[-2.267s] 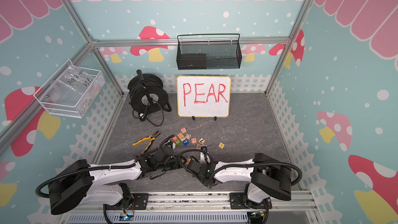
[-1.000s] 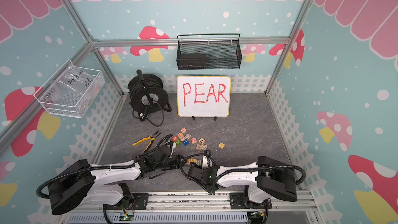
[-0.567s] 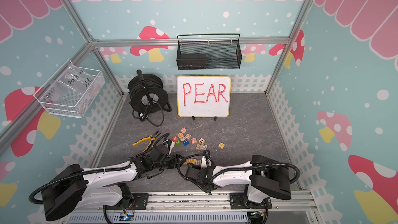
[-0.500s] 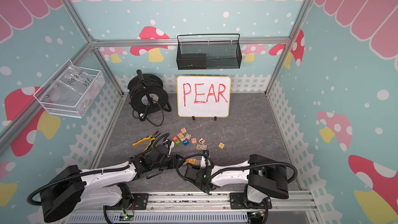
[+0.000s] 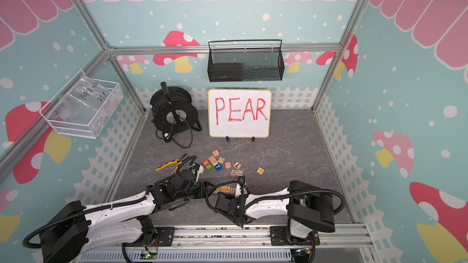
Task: Spell the uppercase word “pear” with letter blocks
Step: Move the letter block to the center of the board.
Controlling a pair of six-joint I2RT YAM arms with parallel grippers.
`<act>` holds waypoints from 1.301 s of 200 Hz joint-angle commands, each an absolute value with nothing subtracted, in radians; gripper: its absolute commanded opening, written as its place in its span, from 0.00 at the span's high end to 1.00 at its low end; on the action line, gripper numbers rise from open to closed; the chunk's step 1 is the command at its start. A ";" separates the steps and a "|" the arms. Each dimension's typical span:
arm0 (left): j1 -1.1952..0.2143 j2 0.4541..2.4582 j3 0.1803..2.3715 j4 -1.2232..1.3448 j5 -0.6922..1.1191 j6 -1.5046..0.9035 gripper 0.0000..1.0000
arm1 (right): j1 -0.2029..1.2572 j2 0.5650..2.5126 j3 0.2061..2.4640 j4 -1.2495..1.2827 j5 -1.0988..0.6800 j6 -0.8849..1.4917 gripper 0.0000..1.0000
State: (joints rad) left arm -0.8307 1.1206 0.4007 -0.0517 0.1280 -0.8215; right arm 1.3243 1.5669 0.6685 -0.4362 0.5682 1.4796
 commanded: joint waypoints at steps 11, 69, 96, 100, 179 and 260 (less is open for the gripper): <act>-0.820 1.092 0.427 -0.096 0.118 -0.798 0.29 | 1.307 1.712 0.492 -0.600 0.054 1.677 0.03; -0.816 1.074 0.428 -0.108 0.115 -0.792 0.29 | 1.289 1.715 0.486 -0.584 0.067 1.666 0.02; -0.815 1.072 0.426 -0.108 0.116 -0.789 0.29 | 1.283 1.713 0.486 -0.583 0.073 1.663 0.02; -0.815 1.072 0.425 -0.106 0.116 -0.789 0.29 | 1.280 1.713 0.485 -0.582 0.073 1.662 0.02; -0.807 1.024 0.405 -0.128 0.112 -0.782 0.29 | 1.250 1.697 0.472 -0.563 0.083 1.641 0.02; -0.796 0.993 0.390 -0.132 0.112 -0.770 0.28 | 1.308 1.693 0.650 -0.745 0.169 1.605 0.01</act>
State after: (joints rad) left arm -0.8055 1.0252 0.4061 -0.1123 0.1276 -0.7807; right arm 1.2774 1.5902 0.7139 -0.5068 0.5625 1.5414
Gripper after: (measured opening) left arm 0.718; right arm 0.994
